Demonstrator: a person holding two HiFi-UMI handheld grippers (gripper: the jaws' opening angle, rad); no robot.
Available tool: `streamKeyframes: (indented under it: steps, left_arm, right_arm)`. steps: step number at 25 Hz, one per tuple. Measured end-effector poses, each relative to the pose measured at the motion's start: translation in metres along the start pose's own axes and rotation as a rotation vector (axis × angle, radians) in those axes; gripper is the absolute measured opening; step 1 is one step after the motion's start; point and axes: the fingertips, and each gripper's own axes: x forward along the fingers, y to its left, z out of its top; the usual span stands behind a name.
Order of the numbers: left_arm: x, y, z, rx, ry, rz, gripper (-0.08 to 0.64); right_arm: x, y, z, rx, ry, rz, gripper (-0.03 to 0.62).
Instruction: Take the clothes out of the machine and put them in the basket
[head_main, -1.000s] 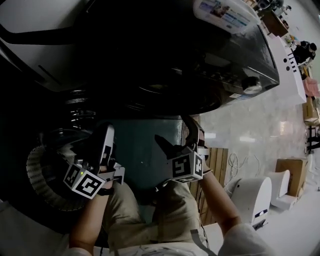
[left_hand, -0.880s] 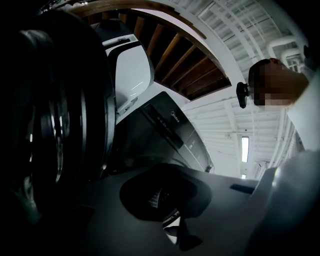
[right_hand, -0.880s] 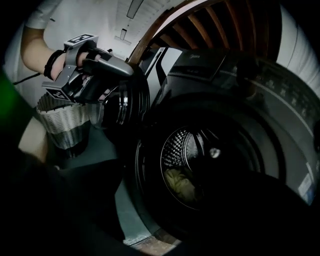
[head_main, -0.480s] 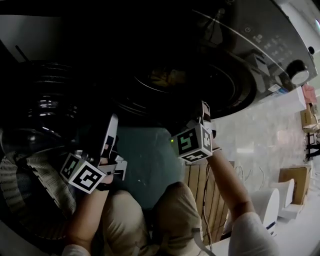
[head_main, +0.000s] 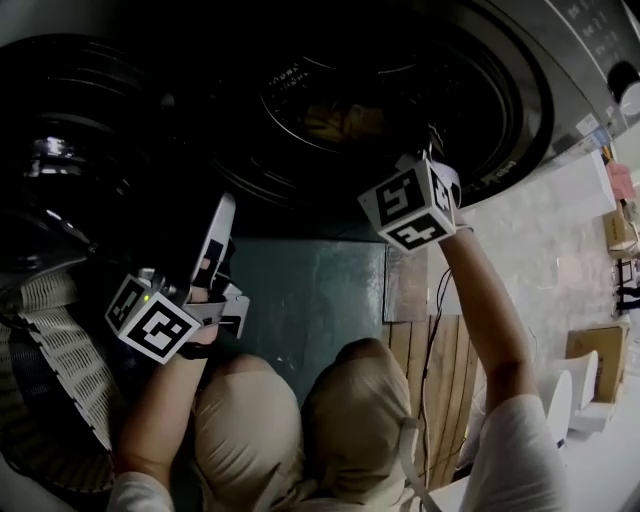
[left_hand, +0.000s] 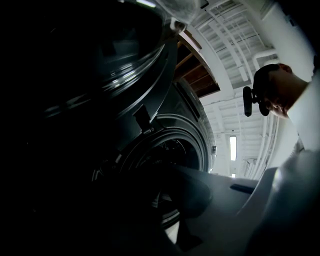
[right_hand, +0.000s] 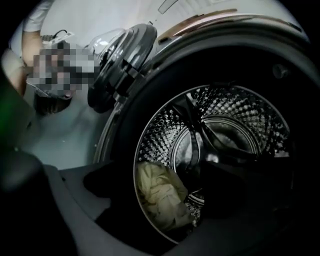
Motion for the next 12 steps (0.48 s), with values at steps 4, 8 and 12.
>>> streamKeyframes:
  steps: [4,8,12]
  left_arm:
    - [-0.01,0.008,-0.011,-0.015,-0.003,0.001,0.012]
    - [-0.024,0.018,-0.023,-0.035,0.011,0.006,0.012]
    - [-0.039,0.035,-0.018,-0.039,-0.011,0.033,0.012]
  right_arm:
    - [0.025,-0.003,-0.003,-0.053,0.023,0.014,0.477]
    - [0.063,-0.003,-0.018,-0.115,0.082,0.049,0.477]
    - [0.096,-0.01,-0.034,-0.147,0.152,0.101,0.479]
